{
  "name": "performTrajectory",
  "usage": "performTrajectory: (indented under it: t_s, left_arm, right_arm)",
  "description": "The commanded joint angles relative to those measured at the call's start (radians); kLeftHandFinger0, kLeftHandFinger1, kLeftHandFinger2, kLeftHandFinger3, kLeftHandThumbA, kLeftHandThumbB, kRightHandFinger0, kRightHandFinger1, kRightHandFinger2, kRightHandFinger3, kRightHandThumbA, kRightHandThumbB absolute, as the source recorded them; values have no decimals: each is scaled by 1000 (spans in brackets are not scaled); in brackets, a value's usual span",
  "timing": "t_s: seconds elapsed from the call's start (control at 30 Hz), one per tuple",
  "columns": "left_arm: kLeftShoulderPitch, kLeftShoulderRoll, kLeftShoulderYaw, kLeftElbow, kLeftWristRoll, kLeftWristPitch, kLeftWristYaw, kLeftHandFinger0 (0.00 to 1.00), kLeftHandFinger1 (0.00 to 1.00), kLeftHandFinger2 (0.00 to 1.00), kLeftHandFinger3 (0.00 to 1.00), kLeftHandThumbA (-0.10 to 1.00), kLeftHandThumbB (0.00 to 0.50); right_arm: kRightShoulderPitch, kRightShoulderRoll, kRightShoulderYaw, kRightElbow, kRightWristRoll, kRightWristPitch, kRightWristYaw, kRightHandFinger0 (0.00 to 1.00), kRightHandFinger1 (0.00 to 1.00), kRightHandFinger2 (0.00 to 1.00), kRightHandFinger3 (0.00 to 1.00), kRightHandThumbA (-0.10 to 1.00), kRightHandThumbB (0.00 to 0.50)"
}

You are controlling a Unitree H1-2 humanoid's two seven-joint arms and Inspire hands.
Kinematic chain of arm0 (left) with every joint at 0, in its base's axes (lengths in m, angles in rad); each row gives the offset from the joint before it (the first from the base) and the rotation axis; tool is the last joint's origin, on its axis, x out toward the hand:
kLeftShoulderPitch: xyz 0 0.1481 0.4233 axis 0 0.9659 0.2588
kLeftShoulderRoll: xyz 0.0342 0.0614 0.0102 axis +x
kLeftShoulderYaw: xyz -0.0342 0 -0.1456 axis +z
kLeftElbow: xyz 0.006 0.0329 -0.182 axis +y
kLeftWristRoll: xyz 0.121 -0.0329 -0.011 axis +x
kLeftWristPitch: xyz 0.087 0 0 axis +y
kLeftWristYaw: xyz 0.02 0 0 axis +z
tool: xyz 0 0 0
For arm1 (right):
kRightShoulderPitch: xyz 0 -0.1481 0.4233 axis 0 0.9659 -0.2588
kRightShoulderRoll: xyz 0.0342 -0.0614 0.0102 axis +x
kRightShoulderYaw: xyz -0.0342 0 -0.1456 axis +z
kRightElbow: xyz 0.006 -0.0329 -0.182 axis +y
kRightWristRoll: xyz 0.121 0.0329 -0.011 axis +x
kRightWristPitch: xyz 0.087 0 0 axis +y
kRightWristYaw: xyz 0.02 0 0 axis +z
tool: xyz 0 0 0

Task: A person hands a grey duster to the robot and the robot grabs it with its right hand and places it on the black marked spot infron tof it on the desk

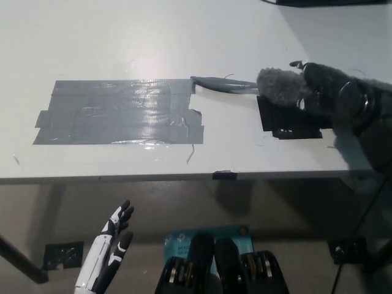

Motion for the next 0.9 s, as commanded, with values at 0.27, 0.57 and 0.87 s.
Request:
performTrajectory:
  t_s: [0.27, 0.57, 0.87]
  left_arm:
    - [-31, 37, -3, -2, 42, -26, -13, 1000, 1000, 1000, 1000, 958, 214]
    - [-70, 32, -9, 3, 33, -10, -25, 1000, 1000, 1000, 1000, 956, 222]
    - [-71, 23, -14, 25, 37, -21, -17, 1000, 1000, 1000, 1000, 958, 225]
  right_arm:
    - [-366, -332, -325, -554, 740, 350, 624, 1000, 1000, 1000, 1000, 613, 500]
    - [84, -338, -471, -1363, 896, 350, 234, 1000, 1000, 1000, 1000, 994, 479]
    - [670, -164, -539, -1852, 890, 349, 39, 1000, 1000, 1000, 1000, 1000, 473]
